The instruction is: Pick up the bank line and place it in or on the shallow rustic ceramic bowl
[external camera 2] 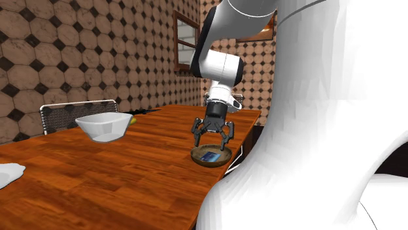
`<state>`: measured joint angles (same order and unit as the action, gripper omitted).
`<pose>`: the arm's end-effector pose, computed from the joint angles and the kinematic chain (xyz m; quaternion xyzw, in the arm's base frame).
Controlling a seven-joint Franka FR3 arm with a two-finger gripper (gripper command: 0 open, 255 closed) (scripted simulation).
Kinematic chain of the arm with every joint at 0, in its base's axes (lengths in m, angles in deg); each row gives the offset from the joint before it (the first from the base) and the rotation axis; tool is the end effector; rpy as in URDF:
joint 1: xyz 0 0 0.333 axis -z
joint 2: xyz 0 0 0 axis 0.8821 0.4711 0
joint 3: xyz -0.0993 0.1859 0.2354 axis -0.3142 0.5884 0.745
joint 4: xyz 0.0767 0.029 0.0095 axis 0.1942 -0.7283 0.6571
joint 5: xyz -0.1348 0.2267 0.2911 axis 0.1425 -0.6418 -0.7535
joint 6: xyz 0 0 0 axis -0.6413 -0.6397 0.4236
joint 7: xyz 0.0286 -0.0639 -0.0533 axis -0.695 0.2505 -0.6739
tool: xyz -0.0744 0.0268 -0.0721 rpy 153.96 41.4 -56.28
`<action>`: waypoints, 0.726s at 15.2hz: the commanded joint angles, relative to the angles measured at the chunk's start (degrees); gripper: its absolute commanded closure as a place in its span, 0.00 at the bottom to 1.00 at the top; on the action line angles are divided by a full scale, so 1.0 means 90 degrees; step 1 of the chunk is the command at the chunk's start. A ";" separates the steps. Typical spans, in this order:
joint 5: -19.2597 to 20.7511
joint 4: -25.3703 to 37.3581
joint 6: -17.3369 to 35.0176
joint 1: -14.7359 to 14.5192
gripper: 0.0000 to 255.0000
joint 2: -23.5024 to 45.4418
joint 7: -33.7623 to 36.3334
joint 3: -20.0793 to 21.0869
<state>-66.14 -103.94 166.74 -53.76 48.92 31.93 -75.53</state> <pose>0.5162 -0.0065 0.3736 -0.9228 0.2564 0.2765 0.0789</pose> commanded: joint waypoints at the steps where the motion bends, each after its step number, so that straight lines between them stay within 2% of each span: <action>1: 0.0034 0.0420 -0.0322 0.0034 0.00 0.0103 0.0029 -0.0028; 3: 0.0070 0.0913 -0.0698 0.0075 0.00 0.0226 0.0056 -0.0060; 11: 0.0070 0.0913 -0.0698 0.0075 0.00 0.0226 0.0056 -0.0059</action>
